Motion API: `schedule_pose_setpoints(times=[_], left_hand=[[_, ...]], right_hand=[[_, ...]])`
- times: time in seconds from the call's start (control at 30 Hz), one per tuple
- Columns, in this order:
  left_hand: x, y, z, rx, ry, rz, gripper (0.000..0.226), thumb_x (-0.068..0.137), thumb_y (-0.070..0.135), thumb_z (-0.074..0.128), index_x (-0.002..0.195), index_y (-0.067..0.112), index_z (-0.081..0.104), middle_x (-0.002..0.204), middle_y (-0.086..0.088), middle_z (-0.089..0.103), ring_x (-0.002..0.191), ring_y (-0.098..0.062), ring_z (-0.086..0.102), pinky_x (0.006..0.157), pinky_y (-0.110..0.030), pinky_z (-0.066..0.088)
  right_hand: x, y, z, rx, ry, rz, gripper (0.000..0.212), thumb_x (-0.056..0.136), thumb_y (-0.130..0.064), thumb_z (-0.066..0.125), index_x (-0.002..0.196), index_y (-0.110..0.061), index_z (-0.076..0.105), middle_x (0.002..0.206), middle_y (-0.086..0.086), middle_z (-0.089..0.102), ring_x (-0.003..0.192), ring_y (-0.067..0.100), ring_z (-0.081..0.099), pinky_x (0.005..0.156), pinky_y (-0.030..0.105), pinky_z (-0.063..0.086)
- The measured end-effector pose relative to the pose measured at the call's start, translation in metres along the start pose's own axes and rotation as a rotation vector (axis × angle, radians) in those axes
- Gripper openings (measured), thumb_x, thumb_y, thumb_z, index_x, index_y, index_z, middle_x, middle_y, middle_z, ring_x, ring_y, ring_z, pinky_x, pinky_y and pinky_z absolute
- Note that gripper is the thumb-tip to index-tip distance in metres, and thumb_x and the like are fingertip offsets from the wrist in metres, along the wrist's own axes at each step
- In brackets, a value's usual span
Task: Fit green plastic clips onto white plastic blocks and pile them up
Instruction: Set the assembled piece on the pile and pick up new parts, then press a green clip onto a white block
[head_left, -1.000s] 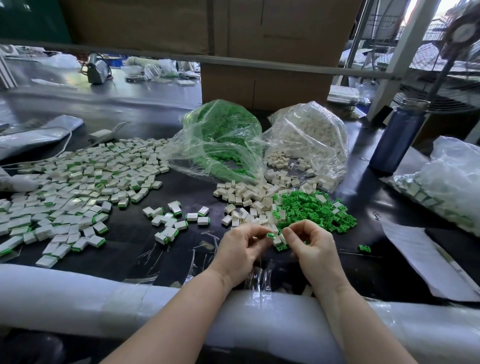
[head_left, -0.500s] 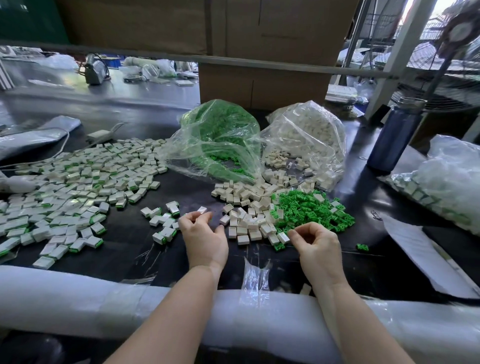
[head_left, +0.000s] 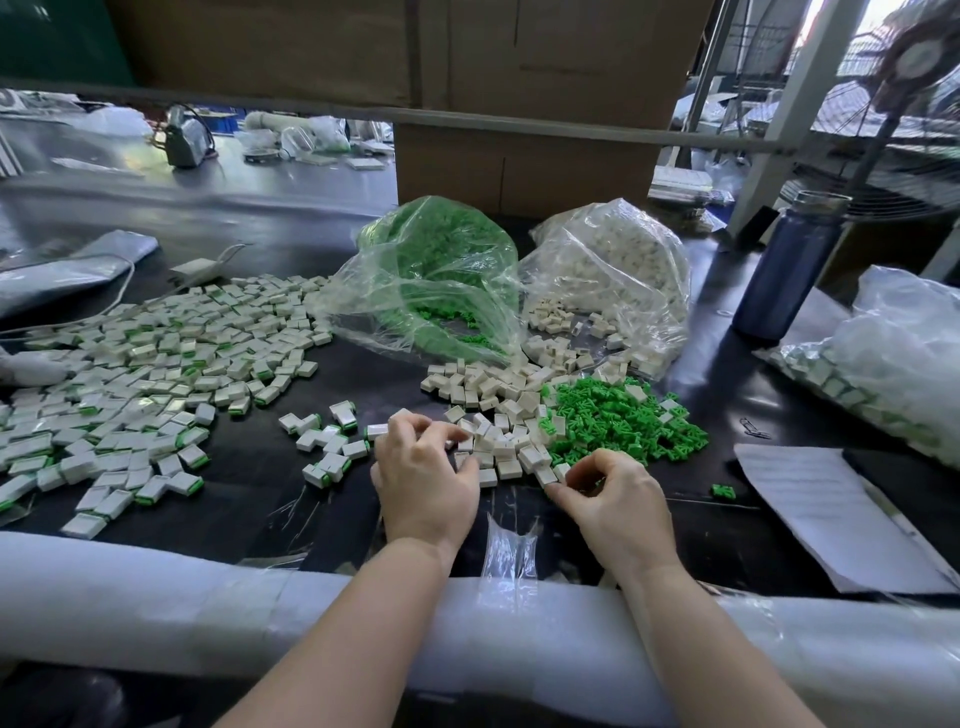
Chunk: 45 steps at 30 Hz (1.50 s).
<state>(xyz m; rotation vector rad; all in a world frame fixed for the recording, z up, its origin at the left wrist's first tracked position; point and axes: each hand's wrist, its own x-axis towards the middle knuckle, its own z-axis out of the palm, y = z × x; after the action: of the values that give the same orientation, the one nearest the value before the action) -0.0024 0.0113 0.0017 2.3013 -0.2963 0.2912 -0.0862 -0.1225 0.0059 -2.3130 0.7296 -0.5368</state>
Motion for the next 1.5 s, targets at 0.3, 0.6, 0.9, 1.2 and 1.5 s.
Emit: schedule_pose_setpoints(times=[0.3,0.6,0.9,1.2,1.5], left_hand=[[-0.0032,0.0023,0.0020,0.153,-0.182,0.049,0.020,0.077,0.046,0.068,0.089,0.032,0.067,0.100,0.012,0.035,0.109,-0.014,0.038,0.091,-0.029,0.028],[-0.0048,0.0059,0.0021,-0.237,-0.301,0.262,0.016,0.085,0.027,0.065,0.093,0.014,0.070,0.090,0.005,0.056,0.082,-0.006,0.052,0.082,-0.016,0.043],[-0.0055,0.0033,0.0044,-0.475,-0.508,0.160,0.023,0.086,0.010,0.063,0.091,0.033,0.063,0.076,0.009,0.063,0.066,0.000,0.059,0.073,-0.012,0.050],[-0.0025,0.0035,0.0036,-0.551,-0.541,0.117,0.019,0.084,0.008,0.066,0.083,0.027,0.065,0.085,-0.001,0.069,0.080,-0.015,0.066,0.082,-0.029,0.055],[-0.0028,0.0042,0.0026,-0.571,-0.547,0.116,0.018,0.085,0.006,0.064,0.083,0.023,0.066,0.084,-0.009,0.069,0.078,-0.021,0.065,0.083,-0.036,0.055]], right_hand=[[-0.0016,-0.0023,0.0015,-0.146,0.013,-0.033,0.017,0.080,-0.032,0.070,0.090,-0.022,0.060,0.086,-0.008,0.061,0.086,0.015,0.055,0.068,0.023,0.035],[-0.0002,0.0010,0.0044,-0.073,0.065,-0.076,0.011,0.089,-0.019,0.060,0.097,-0.020,0.067,0.096,-0.003,0.069,0.092,0.019,0.061,0.070,0.023,0.036],[-0.0004,0.0015,0.0019,0.212,0.053,-0.141,0.016,0.088,-0.007,0.061,0.092,-0.017,0.072,0.086,-0.008,0.069,0.085,0.010,0.064,0.081,0.019,0.047],[-0.0029,-0.0031,0.0004,0.350,-0.029,-0.188,0.018,0.084,-0.004,0.065,0.085,-0.021,0.071,0.079,-0.016,0.068,0.077,-0.008,0.062,0.069,0.003,0.044],[-0.0040,-0.0040,-0.0002,0.385,-0.118,-0.190,0.011,0.083,-0.007,0.067,0.084,-0.018,0.071,0.078,-0.006,0.070,0.073,0.003,0.064,0.071,0.012,0.049]])
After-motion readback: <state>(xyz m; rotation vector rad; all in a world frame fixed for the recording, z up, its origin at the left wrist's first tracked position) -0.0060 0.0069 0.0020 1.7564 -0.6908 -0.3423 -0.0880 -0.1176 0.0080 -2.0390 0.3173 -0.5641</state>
